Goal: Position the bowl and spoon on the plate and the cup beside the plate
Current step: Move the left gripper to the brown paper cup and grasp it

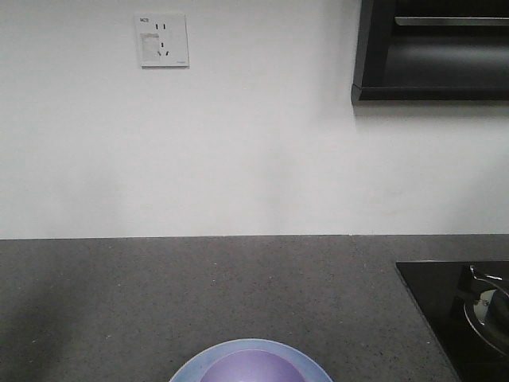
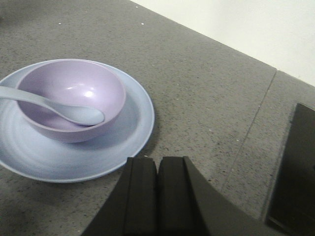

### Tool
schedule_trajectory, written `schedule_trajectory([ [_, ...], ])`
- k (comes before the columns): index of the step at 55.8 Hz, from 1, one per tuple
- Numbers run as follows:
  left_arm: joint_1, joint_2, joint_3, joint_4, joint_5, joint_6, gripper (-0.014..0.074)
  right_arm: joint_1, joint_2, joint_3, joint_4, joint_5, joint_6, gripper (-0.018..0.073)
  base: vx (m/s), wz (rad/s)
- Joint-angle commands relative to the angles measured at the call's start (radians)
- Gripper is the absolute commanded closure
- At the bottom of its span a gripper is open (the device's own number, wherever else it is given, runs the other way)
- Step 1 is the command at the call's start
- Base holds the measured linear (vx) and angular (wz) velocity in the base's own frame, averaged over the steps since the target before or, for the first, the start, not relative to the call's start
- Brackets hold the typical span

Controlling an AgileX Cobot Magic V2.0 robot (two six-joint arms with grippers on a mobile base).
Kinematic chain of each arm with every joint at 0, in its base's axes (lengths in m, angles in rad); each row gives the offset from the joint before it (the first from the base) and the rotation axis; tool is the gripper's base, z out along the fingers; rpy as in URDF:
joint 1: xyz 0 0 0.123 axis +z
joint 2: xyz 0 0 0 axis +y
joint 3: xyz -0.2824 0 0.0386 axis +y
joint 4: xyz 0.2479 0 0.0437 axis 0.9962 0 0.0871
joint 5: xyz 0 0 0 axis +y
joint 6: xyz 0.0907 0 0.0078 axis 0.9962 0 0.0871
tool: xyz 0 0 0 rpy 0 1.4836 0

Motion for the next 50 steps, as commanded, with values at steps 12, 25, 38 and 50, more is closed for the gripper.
schedule_trajectory([
  [12,0.048,0.037,-0.031,-0.001,-0.036,-0.007,0.0115,0.063,0.002,-0.024,-0.008,-0.102,-0.007,0.0568,0.0,0.0],
  [25,0.053,0.132,-0.031,-0.001,-0.068,-0.006,0.0115,0.068,0.002,-0.024,-0.008,-0.102,-0.007,0.0568,0.0,0.0],
  [38,0.053,0.188,-0.031,-0.006,-0.076,-0.006,0.0255,0.068,0.002,-0.024,-0.009,-0.101,-0.007,0.0568,0.0,0.0],
  [50,0.047,0.179,-0.036,-0.01,-0.065,0.054,0.0605,0.068,0.002,-0.024,-0.009,-0.102,-0.008,0.0568,0.0,0.0],
])
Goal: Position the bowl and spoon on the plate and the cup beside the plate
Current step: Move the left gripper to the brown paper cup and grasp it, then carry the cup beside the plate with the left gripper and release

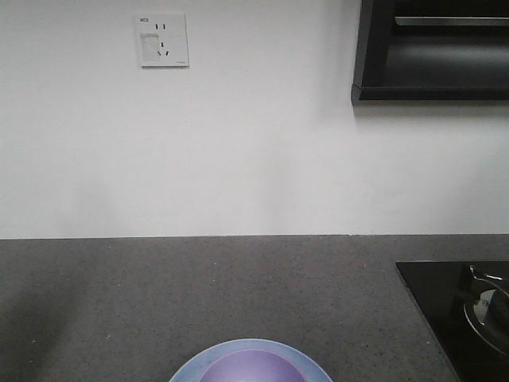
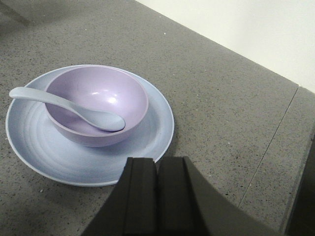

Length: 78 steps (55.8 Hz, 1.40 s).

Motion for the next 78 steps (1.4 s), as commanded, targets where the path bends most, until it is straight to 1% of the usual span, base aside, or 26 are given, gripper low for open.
schedule_trajectory([
  [1,-0.006,-0.051,-0.035,0.018,-0.004,0.027,0.0605,0.003,0.002,-0.027,-0.003,-0.082,-0.008,0.0568,0.0,0.0],
  [6,-0.03,-0.078,-0.049,-0.004,0.023,0.074,0.0604,0.003,0.002,-0.027,-0.003,-0.083,-0.008,0.0568,0.0,0.0],
  [9,-0.056,-0.1,-0.067,-0.03,0.038,0.103,0.0604,0.003,0.002,-0.027,-0.004,-0.084,-0.008,0.0568,0.0,0.0],
  [13,-0.099,-0.132,-0.104,-0.084,0.052,0.132,0.0604,0.003,0.002,-0.027,-0.006,-0.084,-0.008,0.0568,0.0,0.0],
  [21,-0.214,-0.169,-0.178,-0.225,0.055,0.183,0.0602,0.003,0.002,-0.027,-0.006,-0.081,-0.008,0.0568,0.0,0.0],
  [26,-0.296,-0.17,-0.224,-0.301,0.055,0.192,0.0601,0.003,0.002,-0.027,-0.006,-0.081,-0.008,0.0568,0.0,0.0],
  [28,-0.332,-0.168,-0.24,-0.32,0.053,0.192,0.0601,0.003,0.002,-0.027,-0.007,-0.081,-0.008,0.0568,0.0,0.0],
  [34,-0.404,-0.165,-0.246,-0.368,0.032,0.19,0.0599,0.003,0.002,-0.027,-0.01,-0.08,-0.008,0.0568,0.0,0.0],
  [38,-0.441,-0.165,-0.24,-0.386,0.021,0.19,0.0599,0.003,0.002,-0.027,-0.018,-0.08,-0.008,0.0568,0.0,0.0],
  [42,-0.467,-0.165,-0.239,-0.386,0.02,0.188,0.0599,0.003,0.002,-0.027,-0.026,-0.077,-0.008,0.0568,0.0,0.0],
  [49,-0.496,-0.165,-0.239,-0.389,0.02,0.188,0.0596,0.003,0.002,-0.027,-0.039,-0.074,-0.008,0.0568,0.0,0.0],
  [59,-0.534,-0.156,-0.239,-0.395,0.003,0.163,0.0596,0.003,0.002,-0.027,-0.055,-0.073,-0.008,0.0568,0.0,0.0],
  [63,-0.546,-0.131,-0.239,-0.395,0.013,0.162,0.0596,0.003,0.002,-0.027,-0.055,-0.073,-0.008,0.0568,0.0,0.0],
  [68,-0.553,-0.089,-0.239,-0.368,0.036,0.152,0.0596,0.003,0.002,-0.027,-0.055,-0.073,-0.008,0.0568,0.0,0.0],
  [71,-0.558,-0.065,-0.239,-0.368,0.035,0.129,0.0596,0.003,0.002,-0.027,-0.055,-0.073,-0.008,0.0568,0.0,0.0],
  [73,-0.56,-0.052,-0.239,-0.353,0.031,0.129,0.0596,0.003,0.002,-0.027,-0.055,-0.073,-0.008,0.0568,0.0,0.0],
  [78,-0.56,-0.028,-0.239,-0.353,0.007,0.131,0.0596,0.003,0.002,-0.027,-0.055,-0.073,-0.008,0.0568,0.0,0.0],
])
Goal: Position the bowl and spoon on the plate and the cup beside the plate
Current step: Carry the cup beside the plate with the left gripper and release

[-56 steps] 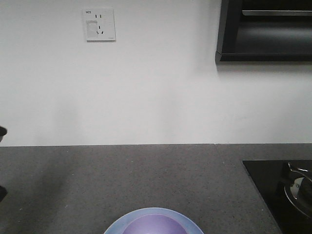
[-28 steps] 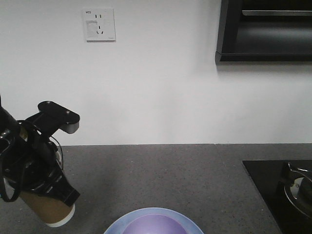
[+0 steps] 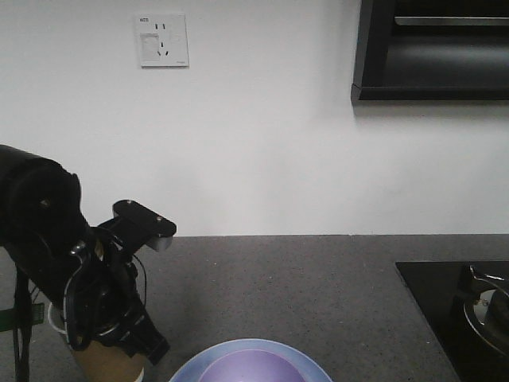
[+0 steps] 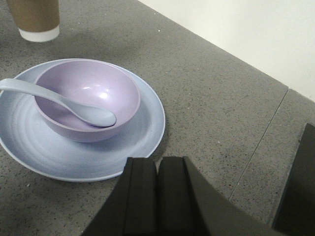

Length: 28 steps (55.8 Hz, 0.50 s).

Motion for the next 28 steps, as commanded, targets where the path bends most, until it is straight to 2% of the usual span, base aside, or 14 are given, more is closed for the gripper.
schedule_trajectory([
  [1,-0.01,-0.013,-0.029,0.007,-0.053,-0.015,0.0596,0.003,0.002,-0.027,-0.005,-0.072,-0.008,0.0568,0.0,0.0],
  [28,-0.01,0.066,-0.03,0.005,-0.099,-0.009,0.0575,0.003,0.002,-0.027,-0.005,-0.072,-0.008,0.0568,0.0,0.0],
])
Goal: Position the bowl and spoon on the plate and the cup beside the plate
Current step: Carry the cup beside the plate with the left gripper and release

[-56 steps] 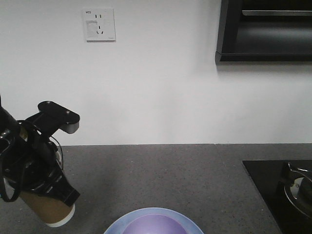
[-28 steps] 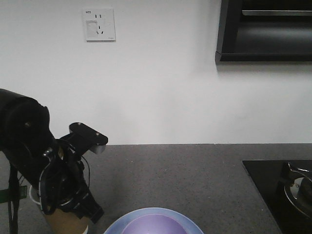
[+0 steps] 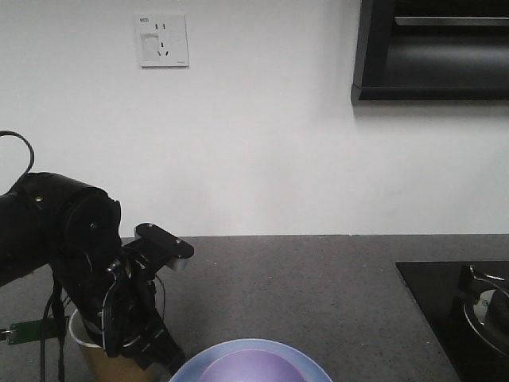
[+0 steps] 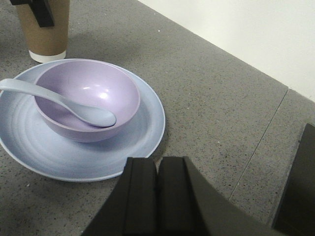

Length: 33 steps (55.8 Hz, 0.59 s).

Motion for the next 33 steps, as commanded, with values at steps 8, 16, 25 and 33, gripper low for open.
schedule_trajectory([
  [8,-0.01,-0.039,-0.03,0.002,-0.07,0.001,0.0494,0.003,0.002,-0.027,-0.005,-0.072,-0.008,0.0568,0.0,0.0],
  [16,-0.01,-0.039,-0.03,0.002,-0.071,0.001,0.035,0.003,0.002,-0.027,-0.005,-0.072,-0.008,0.0568,0.0,0.0],
  [25,-0.01,-0.039,-0.03,0.002,-0.071,0.0,0.0187,0.003,0.002,-0.027,-0.005,-0.072,-0.008,0.0568,0.0,0.0],
  [33,-0.01,-0.039,-0.03,0.011,-0.071,0.0,0.0109,0.003,0.002,-0.027,-0.005,-0.073,-0.008,0.0568,0.0,0.0],
])
